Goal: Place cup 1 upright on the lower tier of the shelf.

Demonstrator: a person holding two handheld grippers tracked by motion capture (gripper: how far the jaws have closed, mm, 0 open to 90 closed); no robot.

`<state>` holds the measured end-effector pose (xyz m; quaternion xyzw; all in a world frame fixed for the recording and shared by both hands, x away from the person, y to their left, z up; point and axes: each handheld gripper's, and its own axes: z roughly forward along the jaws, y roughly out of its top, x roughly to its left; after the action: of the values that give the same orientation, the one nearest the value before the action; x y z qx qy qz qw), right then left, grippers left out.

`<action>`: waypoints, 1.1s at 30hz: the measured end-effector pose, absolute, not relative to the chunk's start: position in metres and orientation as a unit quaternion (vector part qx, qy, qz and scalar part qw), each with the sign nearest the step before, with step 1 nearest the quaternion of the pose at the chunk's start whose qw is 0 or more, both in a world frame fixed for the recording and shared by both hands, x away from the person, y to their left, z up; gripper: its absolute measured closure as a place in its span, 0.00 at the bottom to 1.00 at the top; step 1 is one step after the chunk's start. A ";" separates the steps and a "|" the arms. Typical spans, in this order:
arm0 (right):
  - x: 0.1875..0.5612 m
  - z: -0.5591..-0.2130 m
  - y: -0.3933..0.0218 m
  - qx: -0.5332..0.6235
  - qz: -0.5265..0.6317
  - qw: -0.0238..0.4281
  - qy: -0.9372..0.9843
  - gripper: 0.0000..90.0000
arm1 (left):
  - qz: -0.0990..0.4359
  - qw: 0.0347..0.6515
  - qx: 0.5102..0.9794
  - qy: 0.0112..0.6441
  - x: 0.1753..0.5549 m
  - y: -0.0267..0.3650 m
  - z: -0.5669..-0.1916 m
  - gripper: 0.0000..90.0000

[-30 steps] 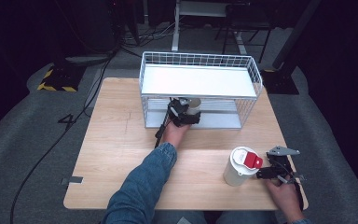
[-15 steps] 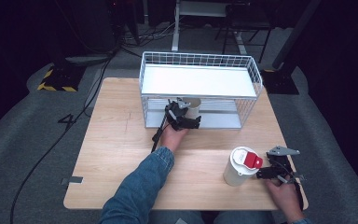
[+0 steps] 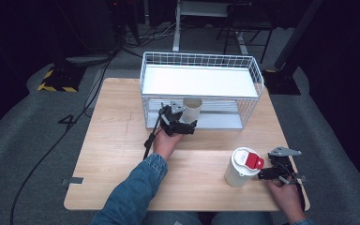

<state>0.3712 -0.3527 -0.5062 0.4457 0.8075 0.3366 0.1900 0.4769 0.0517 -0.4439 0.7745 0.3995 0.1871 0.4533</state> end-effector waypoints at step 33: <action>0.371 -0.506 -0.353 0.446 0.336 0.190 0.807 0.00 | 0.189 0.461 0.778 0.381 0.367 0.125 -0.407 0.02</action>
<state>0.3713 -0.3525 -0.5061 0.4463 0.8073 0.3362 0.1898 0.3672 0.1252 -0.4068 0.7785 0.3812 0.1890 0.4615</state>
